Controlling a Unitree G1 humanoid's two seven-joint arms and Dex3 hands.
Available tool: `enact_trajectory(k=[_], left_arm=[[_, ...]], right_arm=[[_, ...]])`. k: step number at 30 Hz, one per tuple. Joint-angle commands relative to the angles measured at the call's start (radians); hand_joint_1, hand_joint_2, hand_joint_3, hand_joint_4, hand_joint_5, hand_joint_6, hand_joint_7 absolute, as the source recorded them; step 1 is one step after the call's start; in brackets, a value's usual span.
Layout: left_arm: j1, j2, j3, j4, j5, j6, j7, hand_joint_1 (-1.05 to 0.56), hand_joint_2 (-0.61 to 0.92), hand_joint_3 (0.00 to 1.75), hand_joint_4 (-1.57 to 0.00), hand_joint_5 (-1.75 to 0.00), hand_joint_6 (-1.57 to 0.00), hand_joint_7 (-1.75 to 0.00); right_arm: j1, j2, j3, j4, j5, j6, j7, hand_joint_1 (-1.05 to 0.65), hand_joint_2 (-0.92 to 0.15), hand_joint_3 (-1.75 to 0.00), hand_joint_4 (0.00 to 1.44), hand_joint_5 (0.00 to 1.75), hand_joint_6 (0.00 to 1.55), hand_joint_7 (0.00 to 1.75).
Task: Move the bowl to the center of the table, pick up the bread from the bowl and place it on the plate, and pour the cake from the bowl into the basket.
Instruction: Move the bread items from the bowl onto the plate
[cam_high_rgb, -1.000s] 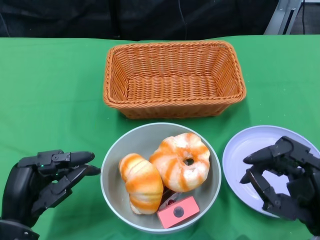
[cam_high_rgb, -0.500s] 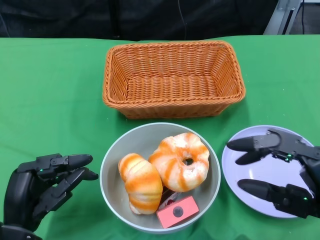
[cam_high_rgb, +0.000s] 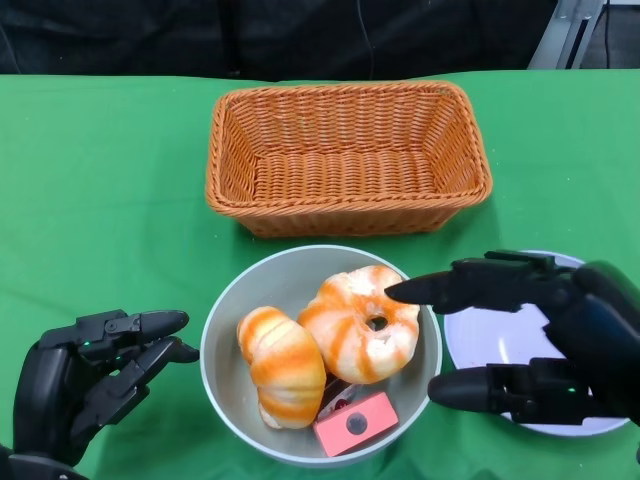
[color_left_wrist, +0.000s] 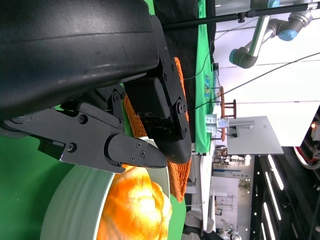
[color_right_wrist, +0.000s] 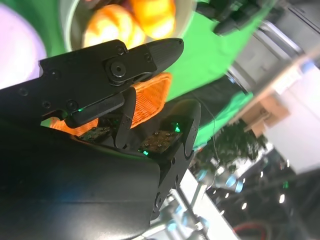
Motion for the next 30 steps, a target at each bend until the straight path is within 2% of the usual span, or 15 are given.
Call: enact_trajectory(k=[1, 9, 19, 23, 27, 30], left_arm=[[-0.003, 0.007, 0.005, 0.013, 0.005, -0.018, 0.004, -0.30, 0.92, 0.12, -0.81, -1.03, -1.26, -0.05], [-0.006, -0.003, 0.000, 0.029, -0.002, -0.029, -0.009, -0.30, 0.92, 0.11, -0.82, -1.03, -1.27, -0.06], [-0.010, -0.010, -0.005, 0.052, 0.023, -0.057, 0.010, -0.30, 0.92, 0.12, -0.84, -1.00, -1.27, -0.05], [-0.011, -0.013, -0.005, 0.054, 0.030, -0.064, 0.021, -0.30, 0.92, 0.12, -0.84, -0.99, -1.27, -0.05], [-0.008, -0.011, -0.009, 0.049, 0.043, -0.052, 0.045, -0.31, 0.92, 0.11, -0.85, -0.98, -1.27, -0.05], [-0.003, 0.004, -0.017, 0.051, 0.113, -0.061, 0.109, -0.34, 0.92, 0.11, -0.87, -0.95, -1.27, -0.05]], right_arm=[[-0.052, -0.029, 0.032, -0.024, -0.027, 0.028, 0.044, -0.71, -0.86, 0.00, 0.66, 0.78, 0.74, 0.22], [-0.128, -0.042, 0.077, 0.004, -0.041, 0.022, 0.069, -0.72, -0.84, 0.00, 0.69, 0.78, 0.81, 0.14], [-0.165, -0.022, 0.130, 0.054, -0.067, -0.021, 0.032, -0.72, -0.83, 0.00, 0.68, 0.77, 0.81, 0.09], [-0.178, -0.015, 0.146, 0.132, -0.071, -0.170, -0.048, -0.71, -0.82, 0.00, 0.67, 0.72, 0.81, 0.07], [-0.230, -0.013, 0.173, 0.294, -0.142, -0.444, -0.198, -0.73, -0.82, 0.00, 0.66, 0.60, 0.81, 0.05], [-0.275, -0.005, 0.194, 0.404, -0.156, -0.580, -0.256, -0.75, -0.82, 0.00, 0.68, 0.55, 0.77, 0.02]])
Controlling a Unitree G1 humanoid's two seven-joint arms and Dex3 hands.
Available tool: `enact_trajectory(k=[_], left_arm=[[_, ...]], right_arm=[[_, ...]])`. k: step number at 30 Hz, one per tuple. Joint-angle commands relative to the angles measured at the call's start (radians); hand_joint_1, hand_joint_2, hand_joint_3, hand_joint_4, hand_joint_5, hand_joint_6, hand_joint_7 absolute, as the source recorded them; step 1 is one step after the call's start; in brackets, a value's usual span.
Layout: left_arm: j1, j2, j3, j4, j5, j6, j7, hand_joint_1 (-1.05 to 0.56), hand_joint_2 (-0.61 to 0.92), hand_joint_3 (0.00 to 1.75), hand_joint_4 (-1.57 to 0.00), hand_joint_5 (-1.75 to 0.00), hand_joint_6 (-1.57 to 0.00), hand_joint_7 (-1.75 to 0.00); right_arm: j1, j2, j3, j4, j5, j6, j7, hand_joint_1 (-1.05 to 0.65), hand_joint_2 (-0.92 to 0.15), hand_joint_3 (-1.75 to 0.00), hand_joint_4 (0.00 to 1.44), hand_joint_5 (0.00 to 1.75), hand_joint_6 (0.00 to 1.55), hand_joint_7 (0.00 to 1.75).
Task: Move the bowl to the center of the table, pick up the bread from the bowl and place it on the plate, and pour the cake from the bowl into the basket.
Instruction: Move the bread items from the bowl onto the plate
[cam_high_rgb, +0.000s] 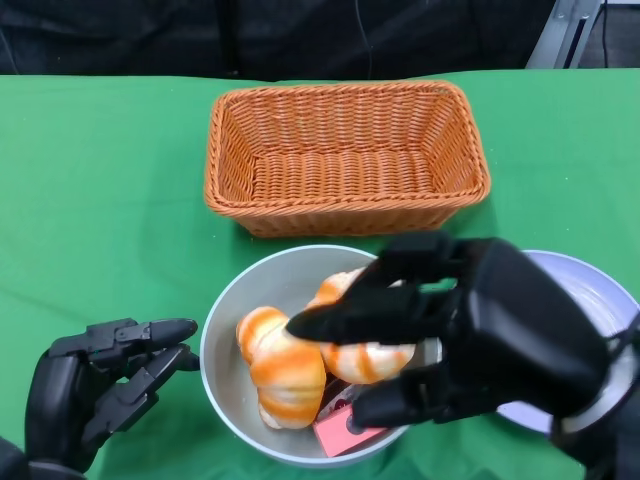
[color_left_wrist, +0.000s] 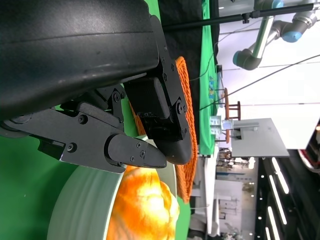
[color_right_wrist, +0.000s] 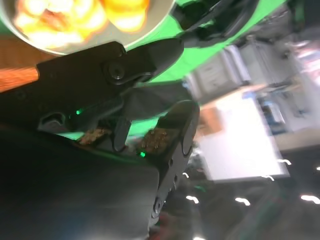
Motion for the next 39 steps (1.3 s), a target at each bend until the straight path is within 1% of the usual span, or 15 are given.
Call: enact_trajectory(k=[1, 4, 6, 8, 10, 11, 13, 16, 19, 21, 23, 24, 27, 32, 39], left_arm=[[0.003, 0.022, -0.007, -0.004, 0.050, 0.004, 0.052, -0.34, 0.92, 0.11, -0.88, -0.92, -1.28, -0.05], [0.017, 0.022, -0.012, -0.043, 0.051, 0.072, 0.074, -0.38, 0.92, 0.05, -0.97, -0.77, -1.29, -0.04], [0.031, 0.025, -0.019, -0.076, 0.076, 0.110, 0.107, -0.41, 0.92, 0.03, -1.02, -0.74, -1.29, -0.04], [0.043, 0.023, -0.027, -0.108, 0.074, 0.130, 0.111, -0.44, 0.92, 0.01, -0.94, -0.93, -1.29, -0.03], [0.044, 0.018, -0.026, -0.118, 0.023, 0.153, 0.067, -0.44, 0.91, 0.00, -0.88, -1.05, -1.29, -0.02], [0.045, 0.014, -0.025, -0.124, 0.001, 0.160, 0.050, -0.45, 0.90, 0.00, -0.88, -1.07, -1.29, -0.02], [0.052, 0.010, -0.027, -0.140, -0.014, 0.181, 0.045, -0.50, 0.87, 0.00, -0.92, -0.97, -1.28, -0.01], [0.057, 0.009, -0.028, -0.151, -0.028, 0.205, 0.044, -0.51, 0.87, 0.00, -0.92, -0.90, -1.27, 0.00], [0.068, 0.004, -0.032, -0.182, -0.027, 0.230, 0.063, -0.51, 0.85, 0.00, -0.93, -0.91, -1.28, -0.01], [0.081, -0.008, -0.035, -0.225, -0.037, 0.261, 0.073, -0.45, 0.82, 0.00, -0.95, -0.92, -1.28, -0.01], [0.065, -0.018, -0.025, -0.199, -0.064, 0.216, 0.028, -0.38, 0.83, 0.00, -0.91, -1.11, -1.29, -0.01], [0.044, -0.016, -0.017, -0.155, -0.069, 0.167, 0.002, -0.37, 0.83, 0.00, -0.90, -1.14, -1.28, -0.01], [-0.006, -0.006, 0.001, -0.036, -0.054, 0.034, -0.036, -0.41, 0.88, 0.01, -0.85, -1.04, -1.28, 0.00], [-0.052, -0.011, 0.022, 0.066, -0.081, -0.063, -0.089, -0.42, 0.91, 0.04, -0.85, -0.99, -1.27, 0.00], [-0.025, -0.019, 0.018, 0.007, -0.065, -0.025, -0.048, -0.39, 0.92, 0.11, -0.85, -1.03, -1.29, -0.01]], right_arm=[[-0.056, 0.006, 0.019, 0.102, -0.022, -0.122, -0.061, -0.76, -0.83, 0.00, 0.68, 0.54, 0.77, 0.01], [-0.103, 0.019, 0.031, 0.182, -0.080, -0.206, -0.114, -0.81, -0.83, 0.00, 0.72, 0.44, 0.81, 0.02], [-0.131, 0.027, 0.035, 0.229, -0.119, -0.252, -0.150, -0.82, -0.83, 0.00, 0.75, 0.36, 0.83, 0.02], [-0.152, 0.031, 0.038, 0.264, -0.149, -0.282, -0.175, -0.82, -0.83, 0.00, 0.74, 0.32, 0.83, 0.01], [-0.165, 0.032, 0.040, 0.284, -0.167, -0.298, -0.187, -0.83, -0.84, 0.00, 0.73, 0.29, 0.82, 0.01], [-0.174, 0.031, 0.043, 0.294, -0.170, -0.304, -0.187, -0.83, -0.84, 0.00, 0.73, 0.29, 0.82, 0.01], [-0.195, 0.030, 0.049, 0.319, -0.177, -0.321, -0.188, -0.83, -0.83, 0.00, 0.74, 0.27, 0.83, 0.01], [-0.219, 0.027, 0.055, 0.350, -0.180, -0.345, -0.187, -0.84, -0.83, 0.00, 0.76, 0.23, 0.83, 0.00], [-0.250, 0.021, 0.062, 0.386, -0.196, -0.388, -0.202, -0.83, -0.83, 0.00, 0.78, 0.20, 0.83, 0.00], [-0.270, 0.019, 0.065, 0.418, -0.219, -0.427, -0.229, -0.82, -0.83, 0.00, 0.81, 0.17, 0.83, 0.00], [-0.289, 0.014, 0.067, 0.450, -0.253, -0.466, -0.260, -0.83, -0.83, -0.01, 0.81, 0.15, 0.82, 0.00], [-0.297, 0.013, 0.070, 0.466, -0.269, -0.482, -0.273, -0.84, -0.83, 0.00, 0.81, 0.14, 0.82, 0.00], [-0.315, 0.015, 0.076, 0.503, -0.305, -0.514, -0.308, -0.85, -0.84, 0.00, 0.82, 0.13, 0.82, 0.00], [-0.331, 0.027, 0.088, 0.546, -0.359, -0.535, -0.365, -0.87, -0.82, 0.00, 0.84, 0.11, 0.82, 0.00], [-0.377, 0.006, 0.121, 0.600, -0.483, -0.547, -0.474, -0.84, -0.83, 0.00, 0.84, 0.09, 0.81, 0.00]])
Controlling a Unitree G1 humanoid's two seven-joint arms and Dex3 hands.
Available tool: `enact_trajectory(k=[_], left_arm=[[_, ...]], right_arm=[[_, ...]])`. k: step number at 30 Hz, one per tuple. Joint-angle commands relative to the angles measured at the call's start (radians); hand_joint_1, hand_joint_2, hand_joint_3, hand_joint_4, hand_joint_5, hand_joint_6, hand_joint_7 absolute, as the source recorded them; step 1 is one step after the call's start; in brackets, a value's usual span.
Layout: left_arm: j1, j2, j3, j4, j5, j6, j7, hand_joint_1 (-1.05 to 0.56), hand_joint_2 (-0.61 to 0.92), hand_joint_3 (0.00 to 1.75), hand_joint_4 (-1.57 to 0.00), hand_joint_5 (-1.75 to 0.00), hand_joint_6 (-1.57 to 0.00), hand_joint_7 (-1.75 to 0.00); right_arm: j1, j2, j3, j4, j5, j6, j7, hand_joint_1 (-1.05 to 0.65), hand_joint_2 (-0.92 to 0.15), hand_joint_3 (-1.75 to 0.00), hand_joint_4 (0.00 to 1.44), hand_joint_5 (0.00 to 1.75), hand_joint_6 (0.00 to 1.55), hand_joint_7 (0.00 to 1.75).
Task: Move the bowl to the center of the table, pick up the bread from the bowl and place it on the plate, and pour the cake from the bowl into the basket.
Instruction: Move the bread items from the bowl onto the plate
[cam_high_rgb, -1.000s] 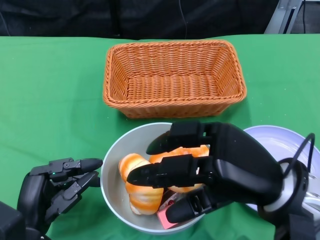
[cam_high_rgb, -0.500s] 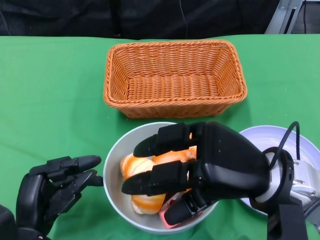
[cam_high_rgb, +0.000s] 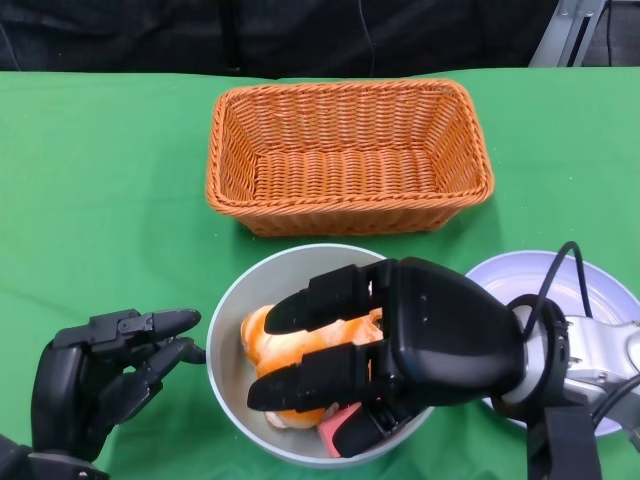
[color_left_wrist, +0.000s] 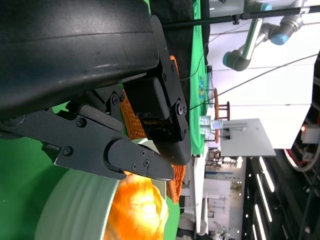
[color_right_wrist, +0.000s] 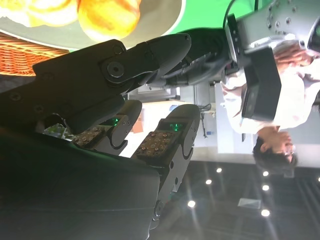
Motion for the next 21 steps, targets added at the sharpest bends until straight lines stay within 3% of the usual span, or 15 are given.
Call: enact_trajectory(k=[1, 17, 21], left_arm=[[0.019, 0.009, -0.001, -0.034, 0.004, 0.015, 0.014, -0.39, 0.92, 0.11, -0.83, -1.03, -1.28, -0.01], [0.069, -0.002, -0.030, -0.122, 0.039, 0.065, 0.083, -0.39, 0.92, 0.03, -0.82, -1.07, -1.29, -0.02], [0.105, -0.027, -0.039, -0.197, -0.030, 0.173, 0.063, -0.40, 0.88, 0.00, -0.84, -1.14, -1.30, -0.03]], right_arm=[[-0.034, -0.023, 0.018, 0.019, -0.061, 0.000, -0.064, -0.84, -0.83, 0.00, 0.83, 0.08, 0.80, 0.00], [-0.096, -0.047, 0.159, 0.090, -0.217, 0.107, -0.299, -0.81, -0.77, 0.00, 0.87, 0.05, 0.81, 0.01], [-0.123, -0.047, 0.203, 0.111, -0.257, 0.149, -0.361, -0.81, -0.76, 0.00, 0.85, 0.04, 0.82, 0.01]])
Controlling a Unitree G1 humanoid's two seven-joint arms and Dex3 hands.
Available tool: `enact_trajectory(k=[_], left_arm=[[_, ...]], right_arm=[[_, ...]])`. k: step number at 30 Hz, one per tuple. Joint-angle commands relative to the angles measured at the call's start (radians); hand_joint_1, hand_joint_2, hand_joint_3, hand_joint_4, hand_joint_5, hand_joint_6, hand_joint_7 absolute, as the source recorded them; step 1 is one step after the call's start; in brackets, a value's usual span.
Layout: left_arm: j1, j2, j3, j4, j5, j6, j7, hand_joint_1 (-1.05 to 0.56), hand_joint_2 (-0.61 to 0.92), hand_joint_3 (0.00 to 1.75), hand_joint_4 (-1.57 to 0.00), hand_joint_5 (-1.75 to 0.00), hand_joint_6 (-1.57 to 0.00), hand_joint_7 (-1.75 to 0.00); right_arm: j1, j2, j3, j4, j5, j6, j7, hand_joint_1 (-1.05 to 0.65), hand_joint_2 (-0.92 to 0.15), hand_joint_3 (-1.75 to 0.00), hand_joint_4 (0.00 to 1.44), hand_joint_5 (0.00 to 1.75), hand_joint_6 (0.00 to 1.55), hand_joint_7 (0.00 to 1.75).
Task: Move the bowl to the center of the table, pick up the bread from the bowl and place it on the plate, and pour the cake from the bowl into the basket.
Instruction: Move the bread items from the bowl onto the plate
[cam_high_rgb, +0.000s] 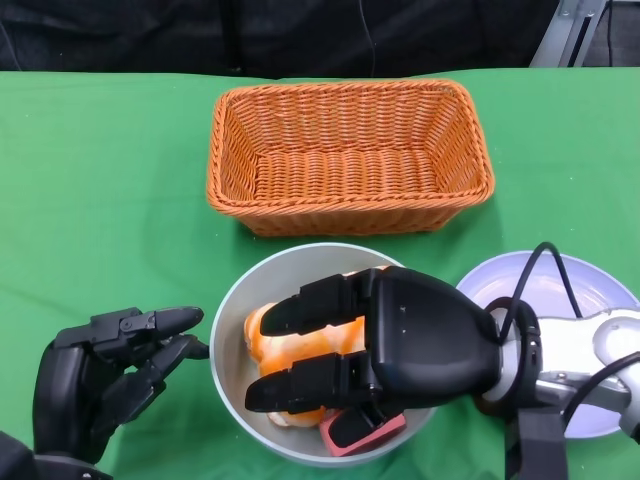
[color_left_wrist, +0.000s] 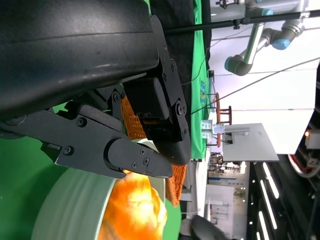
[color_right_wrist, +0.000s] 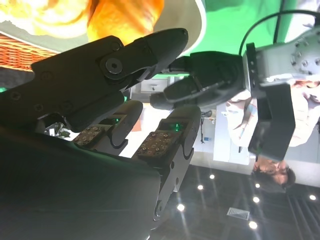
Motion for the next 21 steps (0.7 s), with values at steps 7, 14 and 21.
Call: enact_trajectory(k=[7, 14, 21], left_arm=[[0.087, -0.028, -0.008, -0.226, -0.254, 0.410, -0.068, -0.30, 0.89, 0.01, -0.88, -1.26, -1.34, -0.05], [0.066, -0.030, 0.031, -0.179, -0.201, 0.309, -0.101, -0.34, 0.89, 0.00, -0.93, -1.09, -1.30, -0.02], [0.052, -0.034, 0.044, -0.125, -0.100, 0.164, -0.061, -0.31, 0.91, 0.01, -0.92, -0.99, -1.30, -0.01]], right_arm=[[-0.076, -0.006, 0.084, 0.056, -0.054, 0.084, -0.137, -0.76, -0.80, -0.01, 0.86, 0.03, 0.83, 0.01], [-0.126, -0.020, 0.138, 0.123, -0.050, 0.093, -0.160, -0.77, -0.81, -0.01, 0.84, 0.01, 0.79, 0.00], [-0.162, -0.034, 0.173, 0.164, -0.043, 0.093, -0.141, -0.82, -0.82, 0.00, 0.84, 0.01, 0.79, 0.02]])
